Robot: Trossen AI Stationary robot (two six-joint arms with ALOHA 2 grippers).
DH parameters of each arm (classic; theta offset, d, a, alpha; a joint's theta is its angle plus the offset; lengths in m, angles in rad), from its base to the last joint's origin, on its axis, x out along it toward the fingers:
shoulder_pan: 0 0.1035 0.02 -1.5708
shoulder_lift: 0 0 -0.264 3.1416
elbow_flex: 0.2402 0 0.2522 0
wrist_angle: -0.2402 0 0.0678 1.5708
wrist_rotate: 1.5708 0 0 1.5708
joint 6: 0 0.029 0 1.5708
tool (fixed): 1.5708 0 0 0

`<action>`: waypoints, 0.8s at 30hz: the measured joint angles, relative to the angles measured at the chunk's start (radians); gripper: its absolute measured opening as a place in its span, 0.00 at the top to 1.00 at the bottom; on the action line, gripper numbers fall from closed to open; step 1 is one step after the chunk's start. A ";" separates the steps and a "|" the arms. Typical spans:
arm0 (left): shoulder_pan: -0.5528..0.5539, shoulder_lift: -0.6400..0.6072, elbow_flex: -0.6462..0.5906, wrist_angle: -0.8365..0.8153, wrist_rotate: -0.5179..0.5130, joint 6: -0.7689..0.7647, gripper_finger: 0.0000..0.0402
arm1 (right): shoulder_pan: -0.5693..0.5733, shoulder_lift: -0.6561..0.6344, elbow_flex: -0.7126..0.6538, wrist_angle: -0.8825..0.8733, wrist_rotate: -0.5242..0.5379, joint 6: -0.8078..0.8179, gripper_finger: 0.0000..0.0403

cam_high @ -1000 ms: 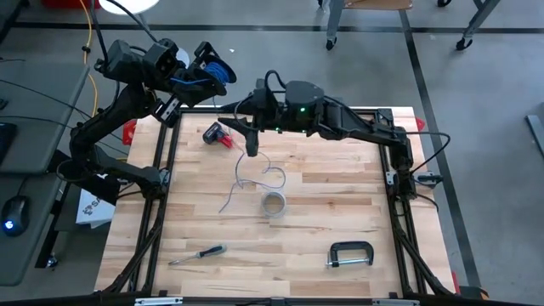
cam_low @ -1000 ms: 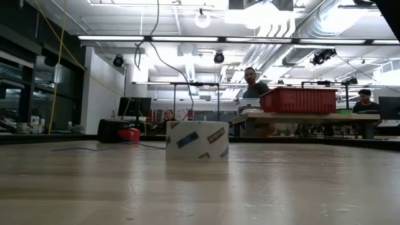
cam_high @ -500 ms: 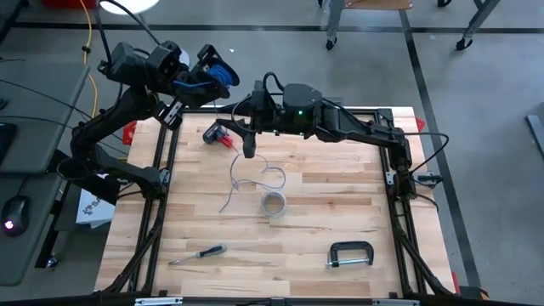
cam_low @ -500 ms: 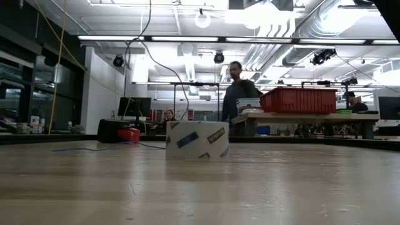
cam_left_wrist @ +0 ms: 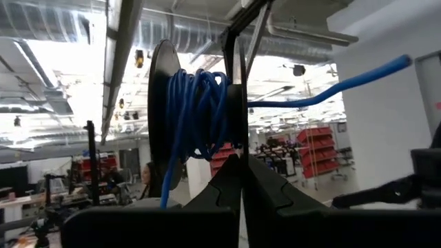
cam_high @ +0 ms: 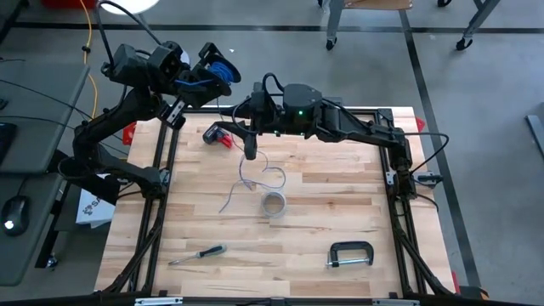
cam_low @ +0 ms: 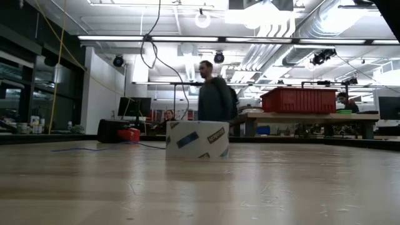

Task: Coil cords
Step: Coil the blue wire on the spool

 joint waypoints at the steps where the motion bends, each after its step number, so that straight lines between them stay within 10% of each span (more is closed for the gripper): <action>1: 0.000 0.000 0.000 0.001 -0.007 0.000 1.00 | 0.000 0.000 0.000 -0.006 0.000 0.001 0.68; 24: 0.033 -0.017 0.000 -0.029 -0.076 0.016 1.00 | 0.047 -0.009 0.000 -0.064 0.030 -0.002 1.00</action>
